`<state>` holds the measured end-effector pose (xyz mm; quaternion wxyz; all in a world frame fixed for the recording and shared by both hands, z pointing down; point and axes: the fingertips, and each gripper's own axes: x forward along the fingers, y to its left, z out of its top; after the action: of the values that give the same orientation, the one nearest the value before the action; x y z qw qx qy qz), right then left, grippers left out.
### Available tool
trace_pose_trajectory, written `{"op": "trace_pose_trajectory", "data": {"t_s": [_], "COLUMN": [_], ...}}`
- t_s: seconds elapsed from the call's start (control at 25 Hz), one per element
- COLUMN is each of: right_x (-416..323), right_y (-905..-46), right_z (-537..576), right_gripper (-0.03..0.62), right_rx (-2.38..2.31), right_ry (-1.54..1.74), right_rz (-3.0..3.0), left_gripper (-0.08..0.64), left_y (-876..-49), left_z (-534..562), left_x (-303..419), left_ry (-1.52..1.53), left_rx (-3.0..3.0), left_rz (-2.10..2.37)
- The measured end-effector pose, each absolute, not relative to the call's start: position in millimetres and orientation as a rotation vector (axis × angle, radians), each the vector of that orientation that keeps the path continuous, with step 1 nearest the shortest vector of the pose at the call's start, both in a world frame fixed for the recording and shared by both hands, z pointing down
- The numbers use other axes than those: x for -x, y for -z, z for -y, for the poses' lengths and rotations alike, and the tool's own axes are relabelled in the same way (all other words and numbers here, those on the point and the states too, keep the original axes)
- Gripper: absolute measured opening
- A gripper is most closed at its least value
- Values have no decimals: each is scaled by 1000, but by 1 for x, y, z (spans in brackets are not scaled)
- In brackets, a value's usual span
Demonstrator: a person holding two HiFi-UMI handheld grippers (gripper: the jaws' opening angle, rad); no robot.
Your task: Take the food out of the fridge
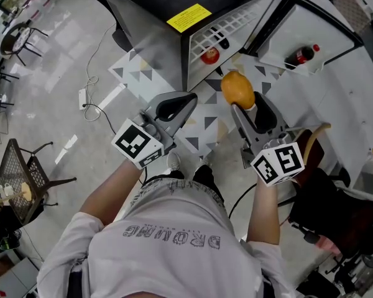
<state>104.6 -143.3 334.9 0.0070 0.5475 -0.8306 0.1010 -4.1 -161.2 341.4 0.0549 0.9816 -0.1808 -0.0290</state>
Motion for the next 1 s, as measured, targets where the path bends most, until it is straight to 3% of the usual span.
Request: {"op": "trace_pose_trajectory", "data": {"t_s": [1.0], "right_x": [-97], "right_y": [-354], "right_z": [146], "right_gripper": [259], "right_rx": [-1680], "right_ry": [-407], "right_rz": [2591], "left_gripper": [7], "left_y": [-344], "left_z": [174], "left_x": [2], "left_ry": [93], "left_rx": [-2965], "left_rz": [573]}}
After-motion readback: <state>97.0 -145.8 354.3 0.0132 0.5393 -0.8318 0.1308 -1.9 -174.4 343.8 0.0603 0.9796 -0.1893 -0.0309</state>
